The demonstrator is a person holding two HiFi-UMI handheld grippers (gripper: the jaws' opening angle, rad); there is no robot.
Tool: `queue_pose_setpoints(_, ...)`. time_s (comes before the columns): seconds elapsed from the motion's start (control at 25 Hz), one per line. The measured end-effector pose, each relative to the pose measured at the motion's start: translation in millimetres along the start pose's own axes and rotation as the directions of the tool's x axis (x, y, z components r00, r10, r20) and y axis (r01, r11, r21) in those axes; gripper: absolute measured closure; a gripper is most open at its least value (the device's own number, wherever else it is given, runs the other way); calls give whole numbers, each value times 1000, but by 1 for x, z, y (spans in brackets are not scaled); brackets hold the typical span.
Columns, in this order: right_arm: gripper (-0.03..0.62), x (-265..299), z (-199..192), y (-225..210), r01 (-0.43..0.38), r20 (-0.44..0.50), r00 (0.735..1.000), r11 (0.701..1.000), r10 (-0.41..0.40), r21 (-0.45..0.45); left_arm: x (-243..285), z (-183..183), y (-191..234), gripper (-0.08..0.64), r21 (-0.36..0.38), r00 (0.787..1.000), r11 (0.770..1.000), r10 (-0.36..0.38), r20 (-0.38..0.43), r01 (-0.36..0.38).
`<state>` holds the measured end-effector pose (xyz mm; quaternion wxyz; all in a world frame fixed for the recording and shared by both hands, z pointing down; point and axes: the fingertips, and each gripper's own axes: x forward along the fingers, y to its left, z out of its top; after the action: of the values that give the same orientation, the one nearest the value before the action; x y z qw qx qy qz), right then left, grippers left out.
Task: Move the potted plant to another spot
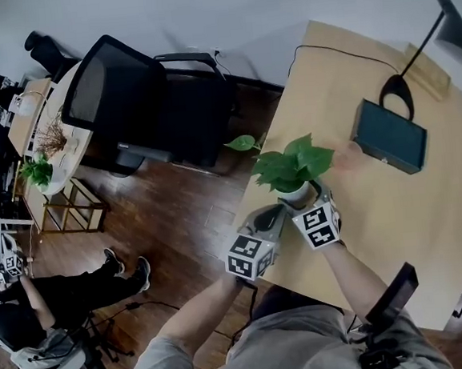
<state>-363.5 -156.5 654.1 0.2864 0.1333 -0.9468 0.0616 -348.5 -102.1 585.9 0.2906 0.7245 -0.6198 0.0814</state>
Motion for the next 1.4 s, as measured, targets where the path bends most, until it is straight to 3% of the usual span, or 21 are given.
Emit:
queue_pose_setpoints(0.44,158,8,-10,7,-7,-19,1000,1000,7,-15,0,-5,5,560,-5,1000,1000,9,-17,-9)
queue_pose_setpoints(0.72,158,8,-11,6,19,-45,999,995,-23,-95,0,-11,4,560,-5,999,1000,5,-32,-5)
queue_pose_setpoints(1.4,150,-6,-25,9,15,-79,997,998,-20,-65,-17,-16,-2,560,13,999,1000,-16,-33,17)
